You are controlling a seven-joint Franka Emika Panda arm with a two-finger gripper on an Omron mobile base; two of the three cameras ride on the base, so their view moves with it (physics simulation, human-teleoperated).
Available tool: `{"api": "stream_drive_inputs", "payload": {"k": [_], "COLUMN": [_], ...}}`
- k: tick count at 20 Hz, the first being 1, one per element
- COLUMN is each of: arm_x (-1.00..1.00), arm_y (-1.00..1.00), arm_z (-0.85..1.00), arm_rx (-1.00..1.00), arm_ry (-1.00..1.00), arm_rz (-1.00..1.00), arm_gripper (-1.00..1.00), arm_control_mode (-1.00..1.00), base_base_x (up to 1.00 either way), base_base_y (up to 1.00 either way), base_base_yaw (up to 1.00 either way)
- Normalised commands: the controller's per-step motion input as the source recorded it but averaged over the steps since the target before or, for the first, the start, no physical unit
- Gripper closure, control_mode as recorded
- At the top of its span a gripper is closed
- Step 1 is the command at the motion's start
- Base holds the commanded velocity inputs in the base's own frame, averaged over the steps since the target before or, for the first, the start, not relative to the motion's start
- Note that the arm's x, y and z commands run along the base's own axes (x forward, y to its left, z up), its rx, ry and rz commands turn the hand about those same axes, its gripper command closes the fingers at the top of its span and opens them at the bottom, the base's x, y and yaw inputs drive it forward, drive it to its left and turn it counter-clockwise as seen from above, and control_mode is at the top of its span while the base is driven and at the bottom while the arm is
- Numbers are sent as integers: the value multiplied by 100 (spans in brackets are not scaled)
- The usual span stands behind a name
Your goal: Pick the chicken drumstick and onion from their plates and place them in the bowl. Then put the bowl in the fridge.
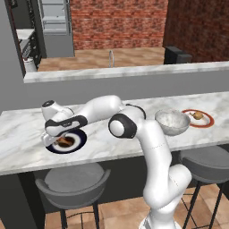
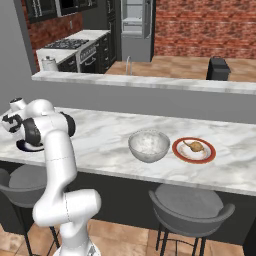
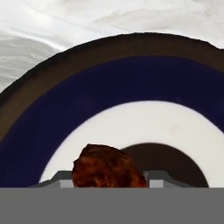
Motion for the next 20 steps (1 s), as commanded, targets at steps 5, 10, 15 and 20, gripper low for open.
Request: {"api": "stream_drive_inputs", "payload": {"k": [5, 10, 15, 20], "arm_x": [-1, 0, -6, -34], "arm_y": [-14, -17, -16, -25], "arm_z": [-1, -1, 34, 45], "arm_rx": [0, 0, 0, 0], "arm_ry": [4, 5, 0, -8], "arm_rz": [0, 0, 1, 0], "arm_gripper": [100, 100, 100, 100], "arm_control_mode": [-100, -100, -100, -100], "base_base_x": [0, 0, 0, 0], "base_base_y": [0, 0, 0, 0], "base_base_yaw": [0, 0, 0, 0]}}
